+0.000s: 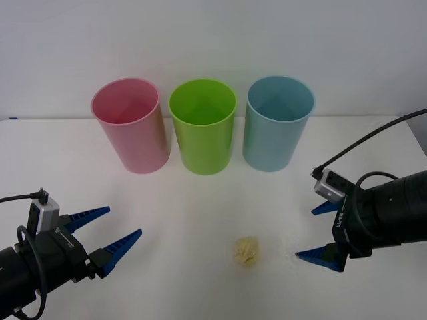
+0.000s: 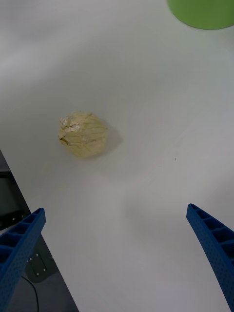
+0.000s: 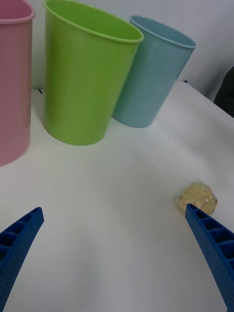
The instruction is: Put cans in the blue bin and PET bottles in the pink bin and trash in the green bin.
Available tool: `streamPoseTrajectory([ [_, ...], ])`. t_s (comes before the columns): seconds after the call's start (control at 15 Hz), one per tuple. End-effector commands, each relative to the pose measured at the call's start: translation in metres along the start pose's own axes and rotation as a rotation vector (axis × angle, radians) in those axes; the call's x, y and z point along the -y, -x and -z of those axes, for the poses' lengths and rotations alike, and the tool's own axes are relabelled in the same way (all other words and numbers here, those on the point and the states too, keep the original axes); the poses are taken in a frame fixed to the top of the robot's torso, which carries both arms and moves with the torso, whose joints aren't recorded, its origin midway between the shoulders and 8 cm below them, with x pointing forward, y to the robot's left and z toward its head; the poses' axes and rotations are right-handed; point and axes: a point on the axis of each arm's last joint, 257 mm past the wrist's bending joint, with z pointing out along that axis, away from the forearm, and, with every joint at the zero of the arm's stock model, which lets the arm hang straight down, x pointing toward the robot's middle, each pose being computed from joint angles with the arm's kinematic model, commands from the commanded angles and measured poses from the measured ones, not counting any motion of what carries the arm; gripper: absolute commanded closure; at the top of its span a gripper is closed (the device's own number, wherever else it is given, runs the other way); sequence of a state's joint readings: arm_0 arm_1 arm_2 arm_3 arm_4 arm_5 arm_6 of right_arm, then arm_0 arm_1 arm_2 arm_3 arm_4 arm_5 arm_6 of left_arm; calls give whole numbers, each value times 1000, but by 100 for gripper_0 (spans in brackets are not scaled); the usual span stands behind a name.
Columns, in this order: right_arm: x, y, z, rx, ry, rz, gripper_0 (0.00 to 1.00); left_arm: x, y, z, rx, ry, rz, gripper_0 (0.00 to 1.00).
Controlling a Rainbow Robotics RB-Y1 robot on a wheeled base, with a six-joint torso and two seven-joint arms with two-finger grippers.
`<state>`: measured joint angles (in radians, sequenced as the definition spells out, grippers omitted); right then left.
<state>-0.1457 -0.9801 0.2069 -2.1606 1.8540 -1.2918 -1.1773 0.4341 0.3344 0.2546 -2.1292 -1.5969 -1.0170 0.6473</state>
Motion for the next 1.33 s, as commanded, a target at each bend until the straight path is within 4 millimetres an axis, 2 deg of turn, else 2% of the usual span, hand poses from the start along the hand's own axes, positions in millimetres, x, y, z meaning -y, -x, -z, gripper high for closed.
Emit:
streamPoseTrajectory([
  [0.07,-5,5,-15,-5,24,11,0,0,0,0,0,0,0,0],
  [0.53,-10,19,-59,-27,55,31,0,0,0,0,0,0,0,0],
  [0.8,-20,23,-90,-28,70,32,0,0,0,0,0,0,0,0],
  [1.33,-31,26,-116,-50,47,60,0,0,0,0,0,0,0,0],
])
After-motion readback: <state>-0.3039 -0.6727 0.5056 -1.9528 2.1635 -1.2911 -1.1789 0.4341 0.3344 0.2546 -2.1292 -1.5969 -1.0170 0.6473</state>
